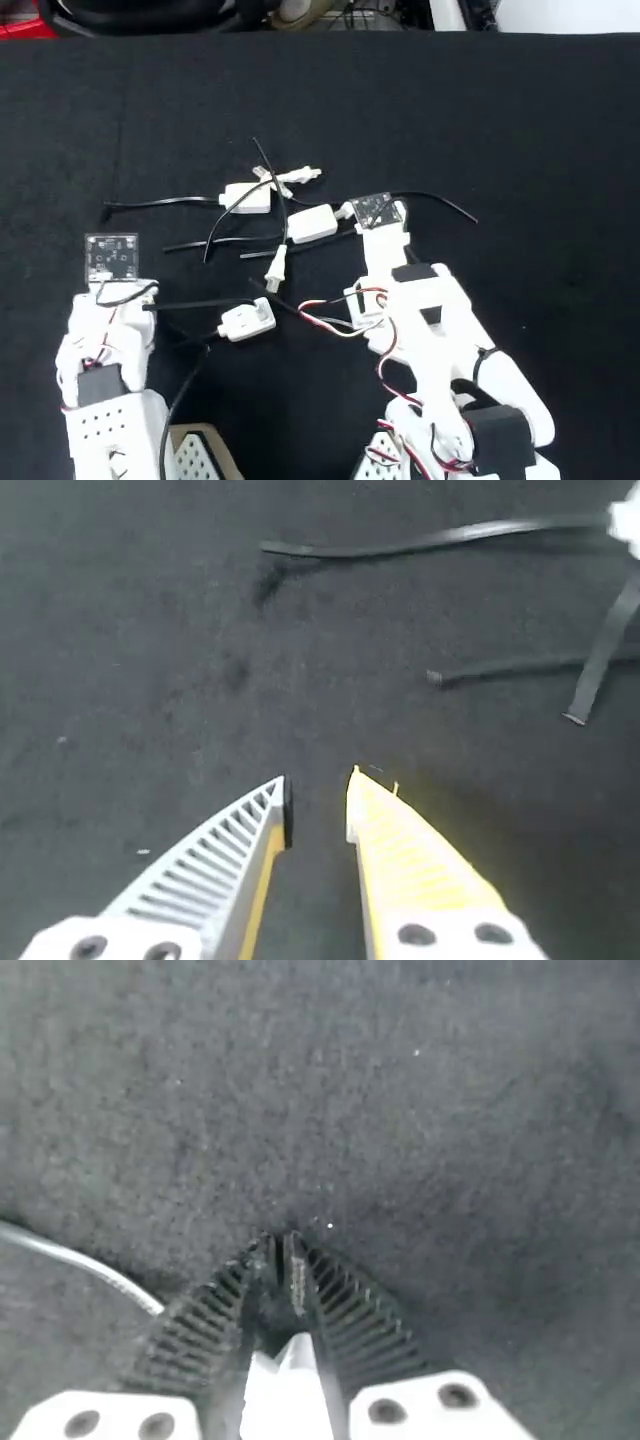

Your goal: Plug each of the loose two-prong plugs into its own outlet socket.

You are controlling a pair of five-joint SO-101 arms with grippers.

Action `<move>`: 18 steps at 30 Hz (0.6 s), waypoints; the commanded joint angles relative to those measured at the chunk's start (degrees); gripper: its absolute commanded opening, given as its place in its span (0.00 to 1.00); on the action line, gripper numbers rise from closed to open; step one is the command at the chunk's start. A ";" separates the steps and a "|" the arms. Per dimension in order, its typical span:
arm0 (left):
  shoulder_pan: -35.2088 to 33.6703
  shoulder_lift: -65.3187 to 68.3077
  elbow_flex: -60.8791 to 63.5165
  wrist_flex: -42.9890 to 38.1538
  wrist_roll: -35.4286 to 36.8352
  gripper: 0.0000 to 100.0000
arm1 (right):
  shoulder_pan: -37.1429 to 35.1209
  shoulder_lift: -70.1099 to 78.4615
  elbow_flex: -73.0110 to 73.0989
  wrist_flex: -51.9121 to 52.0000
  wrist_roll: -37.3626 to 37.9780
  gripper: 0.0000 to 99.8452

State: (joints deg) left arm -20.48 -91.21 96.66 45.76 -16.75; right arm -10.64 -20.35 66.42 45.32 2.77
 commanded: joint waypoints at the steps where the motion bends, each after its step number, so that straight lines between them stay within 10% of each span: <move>1: 3.21 -5.63 1.19 6.77 0.62 0.11 | 0.62 0.92 3.74 2.81 -0.44 0.03; 18: 7.34 -13.19 0.84 15.56 0.62 0.11 | 0.62 0.92 3.74 2.81 -0.44 0.03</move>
State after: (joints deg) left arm -13.80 -103.78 96.66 61.67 -16.75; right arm -10.64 -20.35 66.42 45.32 2.77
